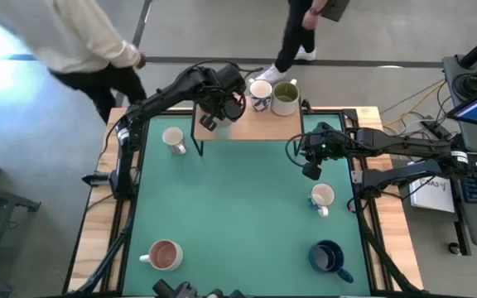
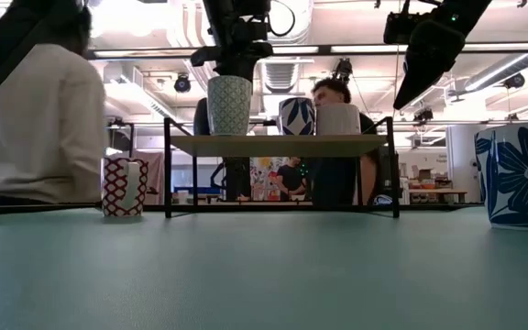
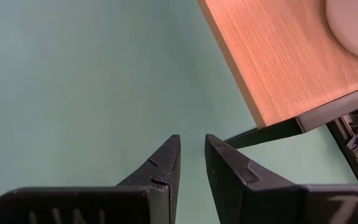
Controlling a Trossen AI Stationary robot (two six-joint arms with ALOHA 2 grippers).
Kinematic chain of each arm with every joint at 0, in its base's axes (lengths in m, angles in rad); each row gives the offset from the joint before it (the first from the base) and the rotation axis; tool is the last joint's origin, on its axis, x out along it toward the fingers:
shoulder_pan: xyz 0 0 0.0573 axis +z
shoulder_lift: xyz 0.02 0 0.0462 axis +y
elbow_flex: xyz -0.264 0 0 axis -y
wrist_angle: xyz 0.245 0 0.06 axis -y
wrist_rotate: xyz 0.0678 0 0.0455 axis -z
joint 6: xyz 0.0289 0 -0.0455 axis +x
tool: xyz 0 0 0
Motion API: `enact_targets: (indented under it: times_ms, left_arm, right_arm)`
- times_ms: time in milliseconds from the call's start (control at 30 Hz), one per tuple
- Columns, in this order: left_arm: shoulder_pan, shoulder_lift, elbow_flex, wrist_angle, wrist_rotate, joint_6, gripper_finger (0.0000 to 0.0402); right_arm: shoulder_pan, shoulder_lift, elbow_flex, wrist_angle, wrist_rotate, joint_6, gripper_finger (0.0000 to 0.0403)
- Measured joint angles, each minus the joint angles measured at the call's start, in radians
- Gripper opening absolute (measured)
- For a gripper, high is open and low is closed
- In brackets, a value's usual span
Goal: Place coffee mugs
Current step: Put the green mug on the shelf
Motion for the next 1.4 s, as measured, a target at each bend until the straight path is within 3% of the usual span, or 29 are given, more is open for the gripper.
enact_targets:
  times_ms: [233,867,1400]
  left_arm:
    - [-0.012,-0.002,0.081,-0.016,0.005,-0.059,0.0071]
    - [-0.126,-0.086,0.072,-0.198,0.069,-0.443,0.0071]
    - [-0.096,-0.071,-0.012,-0.195,0.079,-0.484,0.0071]
  right_arm:
    - [0.0,0.0,0.0,0.0,0.0,0.0,0.0063]
    - [0.0,0.0,0.0,0.0,0.0,0.0,0.0063]
    - [0.0,0.0,0.0,0.0,0.0,0.0,0.0063]
